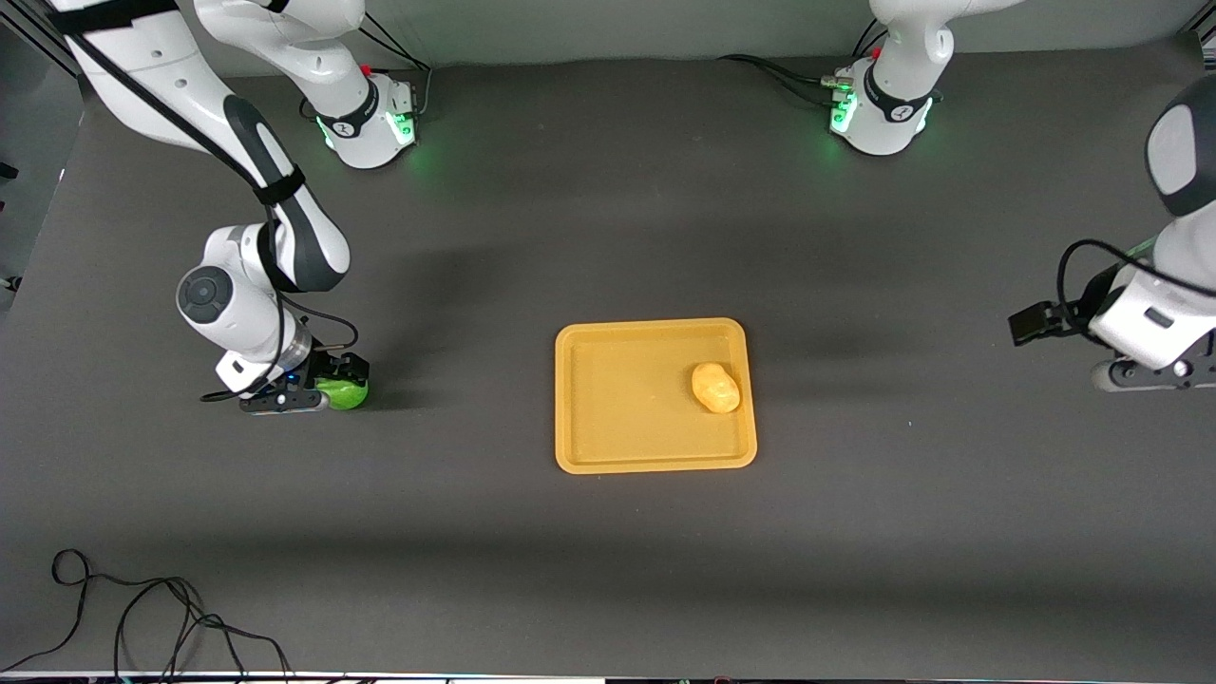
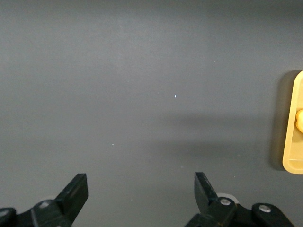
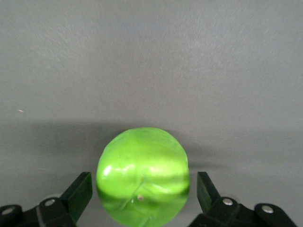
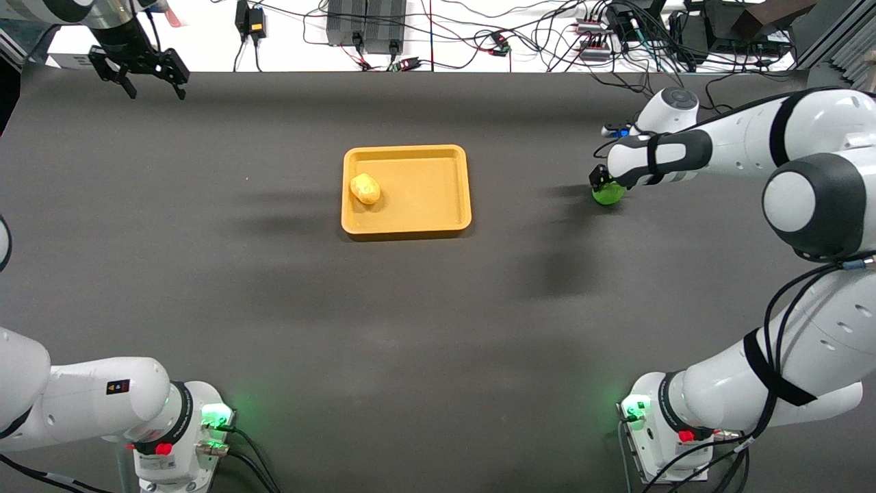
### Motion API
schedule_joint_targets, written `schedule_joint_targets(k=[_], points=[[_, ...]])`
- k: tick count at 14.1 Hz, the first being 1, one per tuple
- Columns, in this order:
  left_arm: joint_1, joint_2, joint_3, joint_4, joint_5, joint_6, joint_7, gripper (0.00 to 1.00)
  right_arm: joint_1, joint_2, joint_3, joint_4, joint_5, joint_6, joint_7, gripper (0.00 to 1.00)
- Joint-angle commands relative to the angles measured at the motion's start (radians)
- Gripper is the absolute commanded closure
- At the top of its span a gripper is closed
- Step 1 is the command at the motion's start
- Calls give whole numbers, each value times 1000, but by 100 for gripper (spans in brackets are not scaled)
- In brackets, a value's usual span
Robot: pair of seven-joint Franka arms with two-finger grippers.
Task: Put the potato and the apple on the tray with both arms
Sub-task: 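Close the right gripper on the apple while the left gripper withdraws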
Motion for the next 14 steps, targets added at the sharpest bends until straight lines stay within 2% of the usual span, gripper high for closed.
schedule_joint_targets(k=[1, 2, 5, 6, 8, 10, 12, 14], points=[[-29, -78, 52, -59, -13, 30, 84, 0, -2, 45, -7, 27, -20, 30, -13, 2], [-29, -79, 56, -58, -13, 35, 86, 0, -4, 45, -7, 27, -20, 36, -13, 5], [-29, -96, 62, -55, -22, 26, 88, 0, 1, 33, -7, 40, -14, 24, 6, 43], [-32, -98, 62, -55, -31, 26, 88, 0, 2, 24, -7, 51, -14, 12, 9, 49], [-56, -99, 88, -55, -31, 23, 88, 0, 7, -16, -7, 74, -12, -60, 9, 54], [-64, -107, 97, -56, -33, 20, 88, 0, 25, -51, 5, 117, -7, -151, 29, 54], [-67, -108, 97, -55, -33, 21, 88, 0, 128, -45, 7, 181, -4, -199, 135, 54], [-67, -113, 97, -55, -33, 20, 88, 0, 252, -13, 7, 272, -4, -203, 342, 54]])
